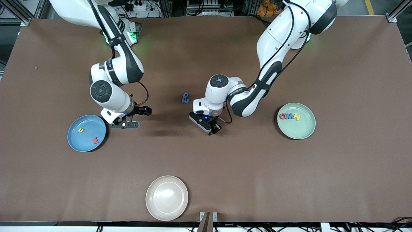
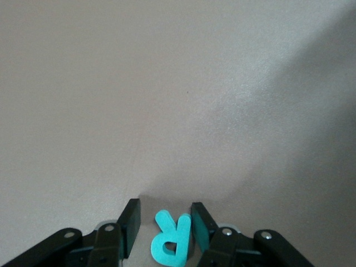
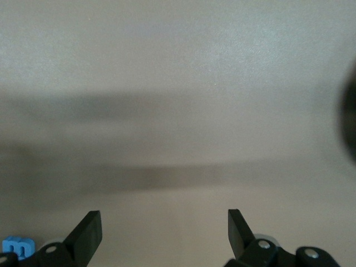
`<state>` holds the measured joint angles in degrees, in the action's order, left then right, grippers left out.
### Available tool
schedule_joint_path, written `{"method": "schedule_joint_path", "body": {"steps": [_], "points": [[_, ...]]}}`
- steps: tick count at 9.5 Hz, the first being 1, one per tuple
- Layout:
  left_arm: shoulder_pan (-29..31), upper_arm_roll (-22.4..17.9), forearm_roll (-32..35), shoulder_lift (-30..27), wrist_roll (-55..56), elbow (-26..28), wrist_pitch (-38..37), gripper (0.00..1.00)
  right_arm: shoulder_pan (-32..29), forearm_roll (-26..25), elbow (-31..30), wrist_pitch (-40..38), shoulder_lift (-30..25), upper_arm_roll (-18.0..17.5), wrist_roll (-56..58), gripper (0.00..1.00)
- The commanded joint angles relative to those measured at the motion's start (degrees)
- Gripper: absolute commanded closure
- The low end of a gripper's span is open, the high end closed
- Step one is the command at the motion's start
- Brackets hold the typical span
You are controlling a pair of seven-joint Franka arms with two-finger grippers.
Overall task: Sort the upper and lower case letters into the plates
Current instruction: 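Grasp the teal R with the left gripper while the right gripper reaches blue letters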
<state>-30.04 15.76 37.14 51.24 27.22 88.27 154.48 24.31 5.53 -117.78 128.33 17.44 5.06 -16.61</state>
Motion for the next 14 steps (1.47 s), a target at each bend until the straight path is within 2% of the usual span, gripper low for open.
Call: {"method": "schedule_joint_path", "body": {"steps": [1,3,13,14], "points": [[0.16,-0.12,-0.58,0.98,0.03,-0.56,0.82,0.51,-0.23,1.06,-1.93,0.17,-2.23,-0.22,-0.53,0.0],[0.51,-0.12,-0.67,0.36,0.12,2.16,0.82,0.51,-0.14,1.15,-2.02,0.25,-2.23,-0.22,-0.53,0.0],[0.6,0.76,-0.67,-2.28,3.45,6.83,0.82,0.53,0.91,1.15,-2.1,0.17,-2.32,-0.22,-1.76,0.0],[0.6,0.76,-0.67,-2.28,3.37,6.92,0.82,0.58,0.91,1.15,-2.1,0.25,-2.32,-0.22,-1.76,0.0]]}}
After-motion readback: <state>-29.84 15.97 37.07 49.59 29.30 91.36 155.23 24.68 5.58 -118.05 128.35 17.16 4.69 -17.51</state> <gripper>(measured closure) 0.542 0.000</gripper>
